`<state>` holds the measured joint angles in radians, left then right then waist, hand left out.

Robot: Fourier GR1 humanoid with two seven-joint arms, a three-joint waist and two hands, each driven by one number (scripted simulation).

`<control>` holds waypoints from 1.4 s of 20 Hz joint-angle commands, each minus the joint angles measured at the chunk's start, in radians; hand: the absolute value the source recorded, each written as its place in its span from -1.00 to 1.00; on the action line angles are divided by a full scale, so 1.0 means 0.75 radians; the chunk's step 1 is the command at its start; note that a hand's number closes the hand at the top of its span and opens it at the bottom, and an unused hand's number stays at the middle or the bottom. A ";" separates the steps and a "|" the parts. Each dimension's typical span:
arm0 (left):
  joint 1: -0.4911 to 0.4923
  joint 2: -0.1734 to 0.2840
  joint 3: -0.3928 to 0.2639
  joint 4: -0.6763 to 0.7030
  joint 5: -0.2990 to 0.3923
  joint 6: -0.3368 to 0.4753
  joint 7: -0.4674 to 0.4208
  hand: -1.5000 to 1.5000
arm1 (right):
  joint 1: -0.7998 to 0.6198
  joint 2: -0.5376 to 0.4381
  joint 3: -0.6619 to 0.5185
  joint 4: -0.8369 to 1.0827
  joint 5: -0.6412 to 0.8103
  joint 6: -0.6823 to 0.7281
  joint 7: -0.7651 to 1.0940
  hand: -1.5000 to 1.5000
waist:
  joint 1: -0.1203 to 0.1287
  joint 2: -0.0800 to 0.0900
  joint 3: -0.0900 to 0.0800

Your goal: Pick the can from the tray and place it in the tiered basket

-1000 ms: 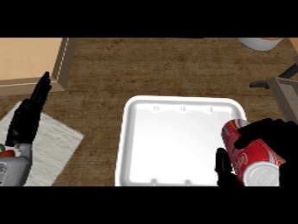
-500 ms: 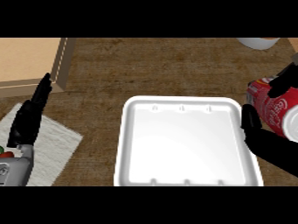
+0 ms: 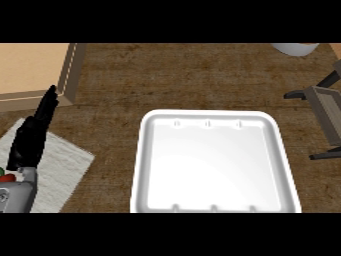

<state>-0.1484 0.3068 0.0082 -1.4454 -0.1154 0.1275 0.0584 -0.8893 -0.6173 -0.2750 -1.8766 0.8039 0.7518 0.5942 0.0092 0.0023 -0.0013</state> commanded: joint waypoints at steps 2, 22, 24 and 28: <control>-0.075 0.036 0.034 0.015 0.014 -0.036 0.030 0.00 | -0.142 -0.274 -0.094 0.402 -0.058 0.006 -0.301 1.00 | 0.006 0.005 0.001; 0.034 -0.043 0.014 -0.076 -0.045 -0.021 0.046 0.00 | -0.073 -0.274 -0.249 0.980 -0.237 -0.007 -0.452 -1.00 | -0.006 -0.004 0.002; 0.023 -0.015 0.036 -0.086 -0.031 -0.044 0.049 0.00 | -0.092 -0.191 -0.297 0.955 -0.272 -0.088 -0.394 -1.00 | -0.003 -0.005 0.002; 0.013 -0.056 0.011 -0.053 -0.073 -0.005 0.057 0.00 | -0.152 -0.222 -0.401 0.933 -0.351 -0.119 -0.344 -1.00 | -0.013 -0.008 0.001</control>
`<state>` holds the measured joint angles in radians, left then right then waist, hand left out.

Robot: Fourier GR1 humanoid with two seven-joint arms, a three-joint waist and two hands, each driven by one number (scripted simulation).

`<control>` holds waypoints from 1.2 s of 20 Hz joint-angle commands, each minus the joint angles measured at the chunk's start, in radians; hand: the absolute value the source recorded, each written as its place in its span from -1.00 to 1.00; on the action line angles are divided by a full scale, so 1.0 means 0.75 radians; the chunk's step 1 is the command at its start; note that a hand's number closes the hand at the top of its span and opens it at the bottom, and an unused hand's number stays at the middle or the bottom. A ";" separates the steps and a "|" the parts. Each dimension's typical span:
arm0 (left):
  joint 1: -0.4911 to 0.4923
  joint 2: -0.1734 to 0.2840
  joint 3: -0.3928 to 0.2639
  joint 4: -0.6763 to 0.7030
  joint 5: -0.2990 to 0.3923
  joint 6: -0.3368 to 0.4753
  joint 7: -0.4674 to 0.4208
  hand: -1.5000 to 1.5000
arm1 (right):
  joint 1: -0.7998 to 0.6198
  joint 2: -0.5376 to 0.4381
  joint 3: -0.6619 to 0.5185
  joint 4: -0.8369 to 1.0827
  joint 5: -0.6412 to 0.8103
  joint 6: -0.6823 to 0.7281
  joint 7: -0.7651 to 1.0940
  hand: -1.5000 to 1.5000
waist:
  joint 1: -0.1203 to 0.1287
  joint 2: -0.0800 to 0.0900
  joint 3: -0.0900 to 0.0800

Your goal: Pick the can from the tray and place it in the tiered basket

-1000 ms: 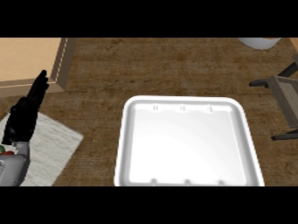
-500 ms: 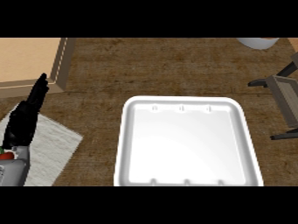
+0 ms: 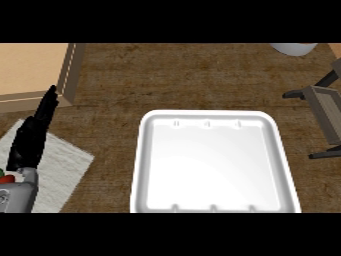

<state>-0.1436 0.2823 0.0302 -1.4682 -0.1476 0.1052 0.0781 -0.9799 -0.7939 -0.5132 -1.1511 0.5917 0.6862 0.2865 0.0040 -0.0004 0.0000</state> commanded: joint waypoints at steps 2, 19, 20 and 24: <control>-0.014 0.007 0.026 0.029 0.018 -0.030 -0.012 0.00 | -0.033 -0.021 -0.118 -0.017 -0.096 -0.061 0.028 -1.00 | -0.006 -0.001 -0.001; 0.010 0.028 0.061 -0.050 0.013 -0.051 0.035 0.00 | 0.006 -0.651 -0.466 0.539 -0.269 0.171 0.032 -1.00 | -0.007 0.003 0.002; 0.012 0.003 0.064 0.004 0.007 -0.029 -0.011 0.00 | -0.021 -0.712 -0.484 0.555 -0.315 0.257 0.052 -1.00 | -0.014 0.001 0.001; -0.012 -0.015 0.042 -0.041 -0.005 -0.025 0.038 0.00 | 0.219 -0.773 -0.628 0.693 -0.334 0.249 -0.184 -1.00 | -0.023 0.001 0.004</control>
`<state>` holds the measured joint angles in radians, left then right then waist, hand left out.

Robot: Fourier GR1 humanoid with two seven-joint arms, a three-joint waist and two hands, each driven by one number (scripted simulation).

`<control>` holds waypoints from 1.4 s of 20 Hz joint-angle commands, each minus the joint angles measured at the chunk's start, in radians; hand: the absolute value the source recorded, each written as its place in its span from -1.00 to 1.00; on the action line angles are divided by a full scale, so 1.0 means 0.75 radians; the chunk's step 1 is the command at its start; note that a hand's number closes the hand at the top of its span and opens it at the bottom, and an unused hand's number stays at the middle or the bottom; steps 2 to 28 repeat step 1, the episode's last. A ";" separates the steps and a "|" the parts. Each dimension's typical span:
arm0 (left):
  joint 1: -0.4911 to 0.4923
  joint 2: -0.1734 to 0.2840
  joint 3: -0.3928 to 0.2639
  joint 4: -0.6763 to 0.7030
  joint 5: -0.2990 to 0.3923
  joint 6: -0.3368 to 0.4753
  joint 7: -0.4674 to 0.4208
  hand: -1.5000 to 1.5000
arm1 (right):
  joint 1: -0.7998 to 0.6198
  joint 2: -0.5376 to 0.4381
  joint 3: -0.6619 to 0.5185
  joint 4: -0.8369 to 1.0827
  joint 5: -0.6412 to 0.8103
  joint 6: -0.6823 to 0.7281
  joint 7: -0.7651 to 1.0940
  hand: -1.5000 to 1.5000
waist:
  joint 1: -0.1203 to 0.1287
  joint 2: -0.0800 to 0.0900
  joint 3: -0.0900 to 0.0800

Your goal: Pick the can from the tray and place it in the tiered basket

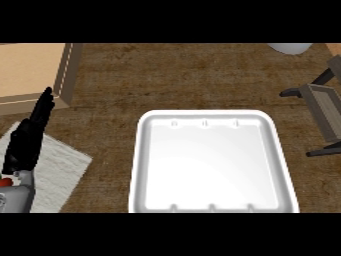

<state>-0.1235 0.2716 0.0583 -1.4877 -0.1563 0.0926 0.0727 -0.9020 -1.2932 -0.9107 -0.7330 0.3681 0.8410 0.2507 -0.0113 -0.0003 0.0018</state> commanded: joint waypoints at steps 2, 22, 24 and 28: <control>-0.011 0.026 0.017 -0.053 0.003 -0.014 0.068 0.00 | 0.181 -0.117 -0.154 0.149 -0.059 0.081 -0.184 -1.00 | -0.011 -0.003 0.002; -0.011 0.026 0.017 -0.053 0.003 -0.014 0.068 0.00 | 0.181 -0.117 -0.154 0.149 -0.059 0.081 -0.184 -1.00 | -0.011 -0.003 0.002; -0.011 0.026 0.017 -0.053 0.003 -0.014 0.068 0.00 | 0.181 -0.117 -0.154 0.149 -0.059 0.081 -0.184 -1.00 | -0.011 -0.003 0.002; -0.011 0.026 0.017 -0.053 0.003 -0.014 0.068 0.00 | 0.181 -0.117 -0.154 0.149 -0.059 0.081 -0.184 -1.00 | -0.011 -0.003 0.002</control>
